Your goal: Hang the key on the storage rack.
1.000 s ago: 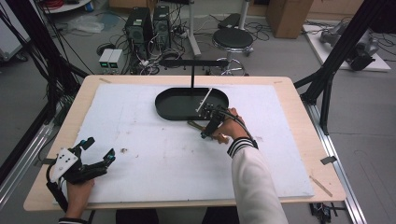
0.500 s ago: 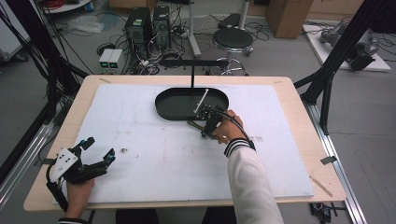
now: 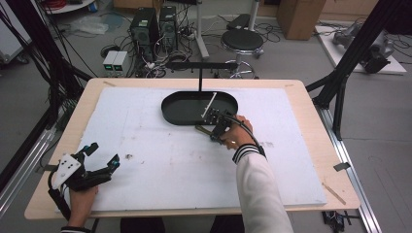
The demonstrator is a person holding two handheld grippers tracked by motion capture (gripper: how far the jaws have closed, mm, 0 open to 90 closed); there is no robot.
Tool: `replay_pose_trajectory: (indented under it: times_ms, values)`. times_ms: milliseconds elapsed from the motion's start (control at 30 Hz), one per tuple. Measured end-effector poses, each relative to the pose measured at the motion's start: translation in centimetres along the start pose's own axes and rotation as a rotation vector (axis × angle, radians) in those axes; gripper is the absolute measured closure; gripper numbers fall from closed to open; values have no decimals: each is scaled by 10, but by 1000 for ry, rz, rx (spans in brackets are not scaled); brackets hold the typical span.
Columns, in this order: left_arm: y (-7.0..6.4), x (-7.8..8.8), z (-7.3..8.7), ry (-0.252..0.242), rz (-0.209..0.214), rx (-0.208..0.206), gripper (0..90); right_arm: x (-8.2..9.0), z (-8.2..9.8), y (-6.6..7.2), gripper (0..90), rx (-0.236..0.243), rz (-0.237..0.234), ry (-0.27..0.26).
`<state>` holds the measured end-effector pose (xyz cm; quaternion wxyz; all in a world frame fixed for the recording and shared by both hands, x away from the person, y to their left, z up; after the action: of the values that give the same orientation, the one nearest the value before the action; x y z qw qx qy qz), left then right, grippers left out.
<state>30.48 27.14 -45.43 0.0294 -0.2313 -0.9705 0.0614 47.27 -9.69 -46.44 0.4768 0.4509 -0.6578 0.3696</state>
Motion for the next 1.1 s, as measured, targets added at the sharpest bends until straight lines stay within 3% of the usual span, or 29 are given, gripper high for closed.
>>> replay_pose_trajectory:
  times_ms: [233, 567, 767, 800, 900, 967, 1100]
  values:
    - [0, 0, 0, 0, 0, 0, 115, 1, 0, 2, 735, 17, 8, 7]
    - [0, 0, 0, 1, -1, -2, 115, 11, 0, 1, 735, 18, 4, -40]
    - [0, 0, 0, 3, 1, -8, 115, 26, 1, 0, 735, 6, 17, -105]
    - [0, 0, 0, 3, 2, -8, 115, 32, 1, -1, 735, -8, 13, -145]
    - [0, 0, 0, 3, 2, -8, 115, 39, 1, -3, 735, -16, 21, -191]
    - [0, 0, 0, 3, 2, -9, 115, 50, 0, -4, 735, -37, 34, -259]
    - [-1, 0, 0, 2, 4, -9, 115, 60, 0, -7, 735, -58, 52, -318]
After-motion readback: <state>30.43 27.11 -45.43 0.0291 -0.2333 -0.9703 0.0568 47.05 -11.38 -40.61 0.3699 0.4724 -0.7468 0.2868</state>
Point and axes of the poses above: each handheld gripper's, and its own axes: x roughly backward along the jaws, z roughly out of its underside, y roughly to its left, the point moved 6 cm from there along -x, roughly forward along the jaws, and after that the axes turned 6 degrees about x, right-handed, at the moved point
